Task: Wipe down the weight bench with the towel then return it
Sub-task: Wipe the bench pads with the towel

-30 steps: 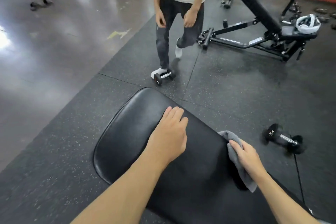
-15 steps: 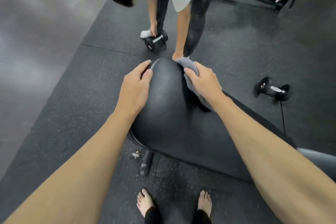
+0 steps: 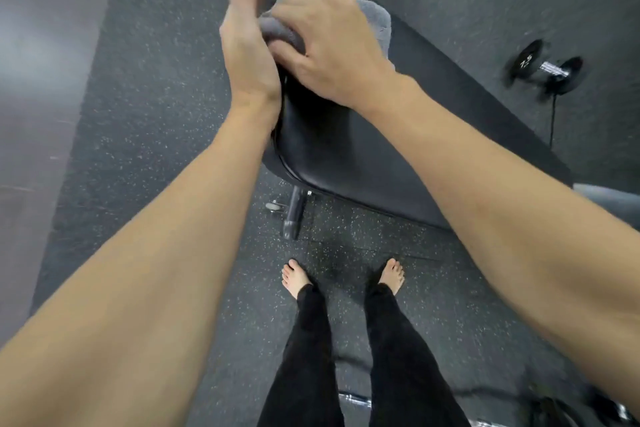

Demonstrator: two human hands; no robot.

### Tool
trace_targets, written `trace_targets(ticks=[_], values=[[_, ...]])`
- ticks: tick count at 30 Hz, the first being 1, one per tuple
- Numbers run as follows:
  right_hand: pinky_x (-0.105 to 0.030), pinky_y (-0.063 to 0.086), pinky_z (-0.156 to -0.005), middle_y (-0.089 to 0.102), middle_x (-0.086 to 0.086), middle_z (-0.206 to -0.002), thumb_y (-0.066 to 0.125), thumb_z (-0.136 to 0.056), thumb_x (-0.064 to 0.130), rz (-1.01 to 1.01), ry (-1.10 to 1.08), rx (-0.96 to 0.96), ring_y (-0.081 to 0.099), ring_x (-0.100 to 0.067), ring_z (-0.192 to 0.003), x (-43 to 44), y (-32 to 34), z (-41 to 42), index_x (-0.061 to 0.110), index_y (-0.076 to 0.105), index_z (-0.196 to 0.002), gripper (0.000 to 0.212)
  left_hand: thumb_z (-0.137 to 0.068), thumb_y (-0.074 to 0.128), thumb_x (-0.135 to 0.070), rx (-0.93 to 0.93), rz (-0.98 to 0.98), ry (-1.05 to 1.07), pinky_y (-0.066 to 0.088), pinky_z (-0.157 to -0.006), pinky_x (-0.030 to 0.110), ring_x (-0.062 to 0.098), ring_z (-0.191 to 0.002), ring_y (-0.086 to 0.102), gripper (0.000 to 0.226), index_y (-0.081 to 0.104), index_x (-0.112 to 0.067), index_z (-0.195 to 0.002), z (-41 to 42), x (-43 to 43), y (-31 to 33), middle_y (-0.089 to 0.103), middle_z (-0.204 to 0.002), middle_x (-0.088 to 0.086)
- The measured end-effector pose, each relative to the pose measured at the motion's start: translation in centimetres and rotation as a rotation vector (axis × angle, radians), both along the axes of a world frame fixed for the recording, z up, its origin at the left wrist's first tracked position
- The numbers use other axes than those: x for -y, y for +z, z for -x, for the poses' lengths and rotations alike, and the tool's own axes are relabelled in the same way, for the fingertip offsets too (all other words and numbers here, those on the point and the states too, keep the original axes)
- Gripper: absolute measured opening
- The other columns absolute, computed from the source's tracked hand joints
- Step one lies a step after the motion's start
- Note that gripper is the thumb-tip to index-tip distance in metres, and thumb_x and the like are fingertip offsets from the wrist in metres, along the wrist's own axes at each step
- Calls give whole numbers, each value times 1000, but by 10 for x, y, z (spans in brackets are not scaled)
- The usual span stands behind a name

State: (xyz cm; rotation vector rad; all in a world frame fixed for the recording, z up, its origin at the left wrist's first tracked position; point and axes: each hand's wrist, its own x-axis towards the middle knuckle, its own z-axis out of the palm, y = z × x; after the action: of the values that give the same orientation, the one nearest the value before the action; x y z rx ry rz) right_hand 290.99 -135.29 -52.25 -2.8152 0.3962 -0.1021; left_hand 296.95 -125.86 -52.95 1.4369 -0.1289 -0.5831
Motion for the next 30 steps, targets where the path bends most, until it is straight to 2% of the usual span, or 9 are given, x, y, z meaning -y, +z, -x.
trace_targets(ticks=[3,7,9,11,15,19,22,26,30], values=[[-49,27,-118,69,7,-119,41,-93,46,6,20,34,47,-20,-139,-38,-2,25,19,70,-105,42,-106,42,-30,-61,-109,-134,54,-95,37,24,-93,68,39,69,-3,-100,-24,-10,9,70,-99,12],[-57,30,-116,75,-1,-108,56,-89,38,-24,16,217,55,-32,-136,-72,-15,54,11,75,-95,33,-92,60,-23,384,-393,-447,46,-76,20,5,-78,56,5,58,-20,-88,-46,4,26,57,-86,-4],[-60,34,-114,77,-3,-107,63,-85,32,-27,40,314,58,-36,-133,-86,-24,69,10,78,-94,29,-88,57,-28,624,-559,-522,38,-69,10,-2,-69,48,11,49,-28,-81,-36,24,29,53,-83,-5],[-62,37,-112,78,-5,-110,72,-80,27,-34,62,387,60,-41,-130,-92,-34,82,8,80,-96,26,-89,52,-29,826,-675,-556,40,-80,13,7,-84,49,5,53,-24,-86,-20,42,23,57,-94,1],[-66,39,-110,76,-7,-119,84,-72,25,-22,126,426,63,-46,-124,-90,-45,102,9,80,-107,39,-89,51,-22,990,-670,-683,38,-111,27,18,-128,58,42,68,-10,-126,8,50,9,67,-134,5],[-57,38,-113,71,3,-133,64,-95,13,11,157,558,59,-37,-133,-94,-71,127,14,80,-108,20,-87,55,-18,1228,-669,-950,27,-116,36,28,-135,52,40,72,-3,-120,12,47,6,64,-136,11],[-52,41,-114,68,11,-135,69,-98,10,111,105,630,59,-28,-135,-91,-101,167,19,80,-112,20,-94,49,-25,1456,-794,-1020,19,-120,46,35,-147,36,46,60,-3,-133,17,37,-3,49,-152,16],[-55,35,-118,54,8,-152,77,-93,10,247,55,532,48,-28,-145,-64,-149,247,25,63,-140,51,-106,36,-27,1630,-861,-1003,15,-126,53,41,-153,25,51,43,-2,-149,27,26,-16,33,-164,21],[-62,28,-120,34,2,-166,69,-98,12,177,-157,489,33,-33,-153,-61,-182,291,30,41,-155,66,-105,32,-38,1701,-896,-1010,15,-126,54,39,-155,23,63,35,3,-153,38,22,-20,28,-166,23]])
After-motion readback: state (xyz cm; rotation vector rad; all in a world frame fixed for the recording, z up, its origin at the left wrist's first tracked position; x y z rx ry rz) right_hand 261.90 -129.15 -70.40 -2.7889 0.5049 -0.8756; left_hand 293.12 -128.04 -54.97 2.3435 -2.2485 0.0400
